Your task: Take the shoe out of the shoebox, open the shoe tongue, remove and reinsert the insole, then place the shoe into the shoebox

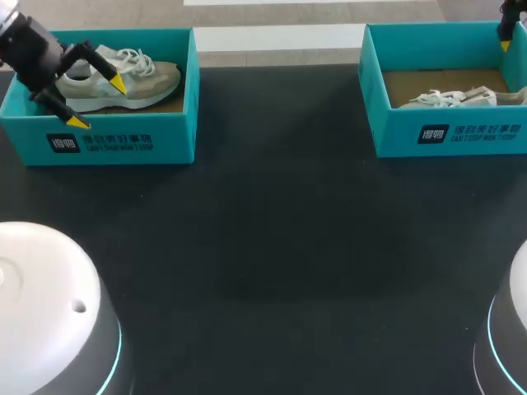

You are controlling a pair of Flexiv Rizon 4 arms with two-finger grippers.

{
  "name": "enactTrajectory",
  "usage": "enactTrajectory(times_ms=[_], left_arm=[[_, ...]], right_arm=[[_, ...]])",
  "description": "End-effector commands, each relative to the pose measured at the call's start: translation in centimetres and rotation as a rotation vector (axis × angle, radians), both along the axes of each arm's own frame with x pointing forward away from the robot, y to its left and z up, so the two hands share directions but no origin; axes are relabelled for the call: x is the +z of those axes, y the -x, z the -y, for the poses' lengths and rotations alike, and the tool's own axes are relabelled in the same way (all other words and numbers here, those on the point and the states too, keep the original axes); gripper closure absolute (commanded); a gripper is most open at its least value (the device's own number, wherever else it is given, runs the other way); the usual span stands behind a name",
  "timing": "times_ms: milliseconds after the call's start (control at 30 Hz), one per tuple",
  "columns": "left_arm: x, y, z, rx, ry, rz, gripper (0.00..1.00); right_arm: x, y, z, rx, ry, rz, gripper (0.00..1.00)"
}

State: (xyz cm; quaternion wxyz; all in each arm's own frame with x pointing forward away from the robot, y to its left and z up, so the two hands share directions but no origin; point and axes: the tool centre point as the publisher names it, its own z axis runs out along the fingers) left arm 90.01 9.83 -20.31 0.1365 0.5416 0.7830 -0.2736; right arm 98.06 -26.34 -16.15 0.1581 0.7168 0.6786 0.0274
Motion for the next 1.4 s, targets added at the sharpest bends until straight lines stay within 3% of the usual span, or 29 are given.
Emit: enactTrajectory(times_ms=[33, 167, 200, 333, 400, 500, 667, 833, 900, 1400], left_arm=[[0.2, -0.9, 0.2, -0.045, -0.064, -0.056, 0.00], [0.2, -0.9, 0.2, -0.045, -0.064, -0.056, 0.00], [0.3, -1.0, 0.2, -0.084, -0.072, 0.002, 0.00], [0.5, -4.2, -1.2, -0.111, -0.123, 0.176, 0.00], [0.3, -6.5, -2.3, -0.135, -0.185, 0.323, 0.00], [-0.2, -9.9, -3.9, -0.135, -0.251, 0.406, 0.00], [-0.7, -13.1, -6.3, -0.226, -0.349, 0.515, 0.00], [-1.5, -15.5, -8.5, -0.321, -0.569, 0.577, 0.00], [-2.1, -16.2, -9.2, -0.298, -0.680, 0.568, 0.00], [-2.1, -16.2, -9.2, -0.298, -0.680, 0.568, 0.00]], right_arm=[[-0.1, 0.1, 0.0, 0.000, 0.000, 0.003, 0.00], [-0.1, 0.1, 0.0, 0.000, 0.000, 0.003, 0.00], [-0.1, 0.1, 0.0, 0.000, 0.000, 0.003, 0.00], [-0.1, 0.1, 0.0, 0.000, 0.000, 0.003, 0.00], [-0.1, 0.1, 0.0, 0.000, 0.000, 0.003, 0.00], [-0.1, 0.1, 0.0, 0.000, 0.000, 0.003, 0.00], [-0.1, 0.1, 0.0, 0.000, 0.000, 0.003, 0.00], [-0.1, 0.1, 0.0, 0.000, 0.000, 0.003, 0.00], [-0.1, 0.1, 0.0, 0.000, 0.000, 0.003, 0.00], [-0.1, 0.1, 0.0, 0.000, 0.000, 0.003, 0.00]])
